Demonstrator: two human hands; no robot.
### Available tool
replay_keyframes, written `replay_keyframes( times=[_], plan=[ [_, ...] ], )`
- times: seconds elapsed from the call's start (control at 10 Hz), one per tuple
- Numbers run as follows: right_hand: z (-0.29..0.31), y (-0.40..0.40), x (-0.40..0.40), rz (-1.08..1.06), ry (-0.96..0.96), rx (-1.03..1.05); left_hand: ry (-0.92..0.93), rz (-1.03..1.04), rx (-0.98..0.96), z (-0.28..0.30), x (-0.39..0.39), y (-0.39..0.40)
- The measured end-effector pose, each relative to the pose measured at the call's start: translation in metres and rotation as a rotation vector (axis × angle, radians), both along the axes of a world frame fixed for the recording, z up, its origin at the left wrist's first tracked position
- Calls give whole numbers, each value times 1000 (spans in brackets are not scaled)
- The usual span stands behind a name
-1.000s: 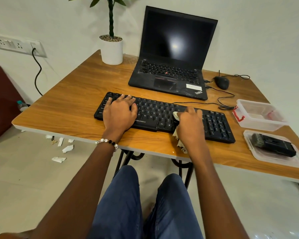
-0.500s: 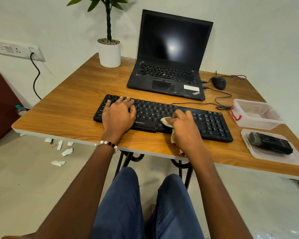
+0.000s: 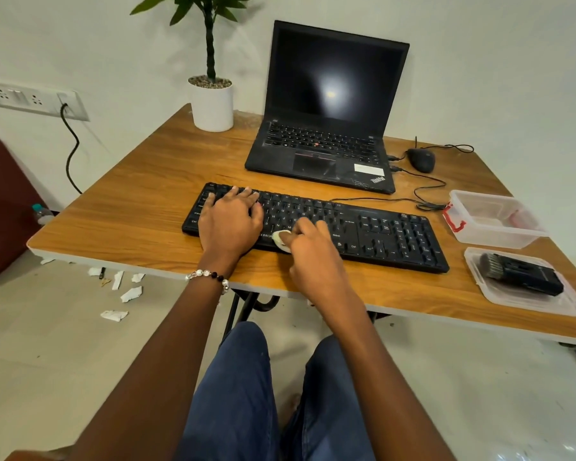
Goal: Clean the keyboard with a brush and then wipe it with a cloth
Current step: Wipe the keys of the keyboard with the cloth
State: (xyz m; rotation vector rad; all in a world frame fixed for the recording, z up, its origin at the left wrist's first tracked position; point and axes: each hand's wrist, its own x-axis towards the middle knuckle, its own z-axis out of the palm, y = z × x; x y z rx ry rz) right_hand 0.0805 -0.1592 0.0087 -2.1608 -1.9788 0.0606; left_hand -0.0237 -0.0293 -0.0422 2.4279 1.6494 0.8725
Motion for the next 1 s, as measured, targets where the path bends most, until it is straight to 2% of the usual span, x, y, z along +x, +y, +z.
replay_keyframes(
  times=[0.1, 0.2, 0.3, 0.4, 0.5, 0.6, 0.8, 0.9, 1.0],
  plan=[
    [-3, -11, 25, -192, 58, 18, 4, -3, 4, 1, -1, 0],
    [-7, -20, 31, -376, -3, 89, 11, 3, 4, 0, -1, 0],
    [-13, -18, 17, -423, 34, 114, 25, 9, 6, 0, 0, 0],
    [-15, -14, 7, -354, 51, 117, 30, 9, 11, 0, 1, 1],
    [-13, -12, 9, -163, 155, 111, 31, 7, 13, -1, 1, 1],
    [-12, -12, 10, 13, 174, 41, 29, 8, 16, 0, 1, 1],
    [-10, -22, 24, -219, 55, 89, 36, 2, 14, 0, 0, 1],
    [-9, -18, 9, -187, 117, 92, 27, -3, 9, 0, -1, 1],
    [-7, -5, 1, -135, 263, 180, -4, -18, 12, 1, -2, 2]
  ],
)
